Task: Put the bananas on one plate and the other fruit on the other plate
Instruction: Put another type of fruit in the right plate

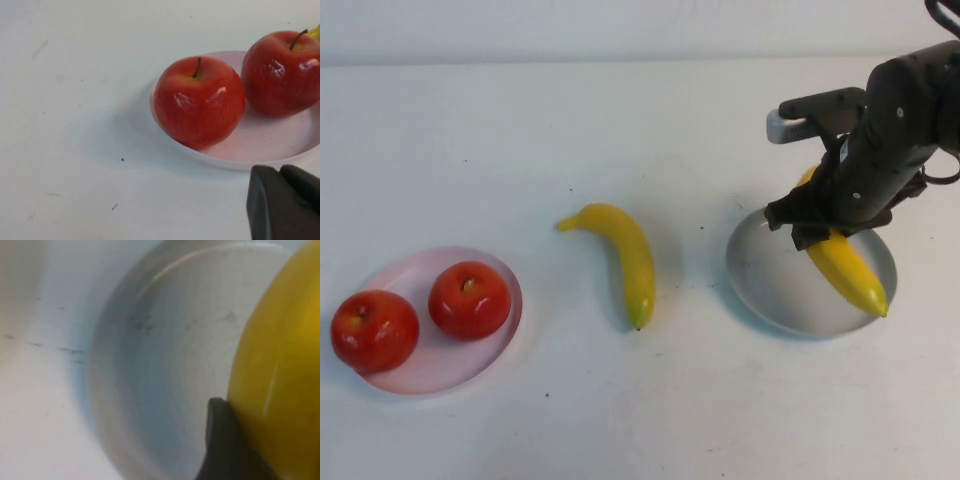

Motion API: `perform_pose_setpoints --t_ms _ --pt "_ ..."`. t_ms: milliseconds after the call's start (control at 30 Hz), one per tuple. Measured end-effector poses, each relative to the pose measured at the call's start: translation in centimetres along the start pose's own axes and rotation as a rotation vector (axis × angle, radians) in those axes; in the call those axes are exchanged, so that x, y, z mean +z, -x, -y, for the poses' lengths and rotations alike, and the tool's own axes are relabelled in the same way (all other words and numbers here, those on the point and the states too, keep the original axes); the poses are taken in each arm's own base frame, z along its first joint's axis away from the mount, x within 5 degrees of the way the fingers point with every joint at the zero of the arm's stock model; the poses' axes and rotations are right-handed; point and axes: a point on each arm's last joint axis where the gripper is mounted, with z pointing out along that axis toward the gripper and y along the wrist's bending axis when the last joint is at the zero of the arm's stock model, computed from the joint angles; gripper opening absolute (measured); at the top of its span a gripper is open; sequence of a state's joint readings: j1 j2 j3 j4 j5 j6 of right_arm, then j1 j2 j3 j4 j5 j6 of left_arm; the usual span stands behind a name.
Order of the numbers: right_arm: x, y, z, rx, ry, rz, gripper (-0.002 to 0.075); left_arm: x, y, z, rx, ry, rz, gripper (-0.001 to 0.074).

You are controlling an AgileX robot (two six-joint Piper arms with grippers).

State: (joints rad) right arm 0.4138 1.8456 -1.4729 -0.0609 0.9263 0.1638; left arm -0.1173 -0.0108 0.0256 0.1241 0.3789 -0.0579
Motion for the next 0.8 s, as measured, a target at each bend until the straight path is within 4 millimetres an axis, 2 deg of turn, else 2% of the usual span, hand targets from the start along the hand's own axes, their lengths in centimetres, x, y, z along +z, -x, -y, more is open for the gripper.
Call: perform_pose_setpoints --t_ms 333,533,700,800 --pt "5.7 -0.5 1.0 0.064 -0.002 -0.137 0.0304 0.0 0.0 0.0 0.0 0.0 0.0 0.0004" --pt "5.9 -0.6 0.9 0.067 0.001 -0.14 0.0318 0.0 0.0 0.0 0.0 0.0 0.0 0.0004" --pt "6.4 -0.7 0.9 0.071 0.001 -0.157 0.0421 0.0 0.0 0.0 0.0 0.0 0.0 0.0004" --pt "5.5 -0.4 0.9 0.072 0.003 -0.144 0.0459 0.0 0.0 0.0 0.0 0.0 0.0 0.0004"
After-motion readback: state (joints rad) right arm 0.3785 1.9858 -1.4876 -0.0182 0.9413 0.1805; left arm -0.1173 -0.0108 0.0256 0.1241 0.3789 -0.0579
